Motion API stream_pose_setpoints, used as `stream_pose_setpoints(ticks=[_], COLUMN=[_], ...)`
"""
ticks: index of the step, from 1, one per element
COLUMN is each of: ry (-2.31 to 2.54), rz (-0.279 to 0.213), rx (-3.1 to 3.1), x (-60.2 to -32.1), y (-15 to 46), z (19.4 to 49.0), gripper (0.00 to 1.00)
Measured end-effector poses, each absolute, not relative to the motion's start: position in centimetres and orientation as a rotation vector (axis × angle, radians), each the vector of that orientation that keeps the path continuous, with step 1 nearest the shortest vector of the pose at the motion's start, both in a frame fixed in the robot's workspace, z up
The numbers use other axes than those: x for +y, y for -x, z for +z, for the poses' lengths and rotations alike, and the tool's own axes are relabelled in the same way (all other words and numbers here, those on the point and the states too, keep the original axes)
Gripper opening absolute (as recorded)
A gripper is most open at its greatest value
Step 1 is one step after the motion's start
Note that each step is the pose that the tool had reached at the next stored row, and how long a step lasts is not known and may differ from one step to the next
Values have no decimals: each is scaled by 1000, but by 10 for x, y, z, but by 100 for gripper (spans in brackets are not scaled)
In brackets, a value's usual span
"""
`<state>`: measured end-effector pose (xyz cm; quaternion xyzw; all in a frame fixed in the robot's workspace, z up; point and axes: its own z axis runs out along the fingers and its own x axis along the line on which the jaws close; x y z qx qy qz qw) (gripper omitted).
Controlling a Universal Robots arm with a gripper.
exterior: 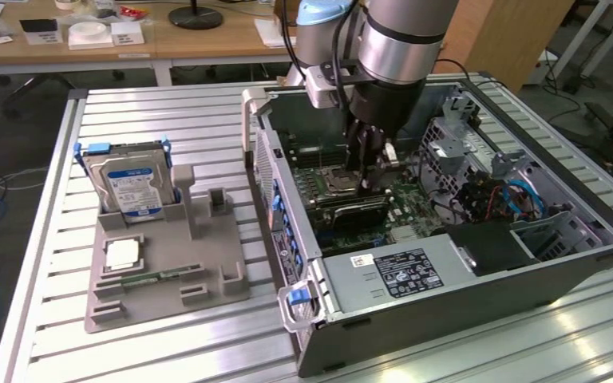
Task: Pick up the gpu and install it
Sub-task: 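Press down on the gpu until it lock into place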
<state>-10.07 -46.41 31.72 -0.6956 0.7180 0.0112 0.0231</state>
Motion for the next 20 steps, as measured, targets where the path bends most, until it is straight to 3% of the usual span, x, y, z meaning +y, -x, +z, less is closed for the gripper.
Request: stream_pose_setpoints(ticks=[1,3,5,9,11,20], ry=[2154,2154,2154,2154,2154,2154], rz=[35,35,35,35,35,35], rx=[2223,2223,2223,2223,2223,2223], x=[-464,-464,-464,-464,-464,-464], y=[101,101,101,101,101,101], z=[317,317,317,317,317,317], gripper=[50,38,38,15,11,11])
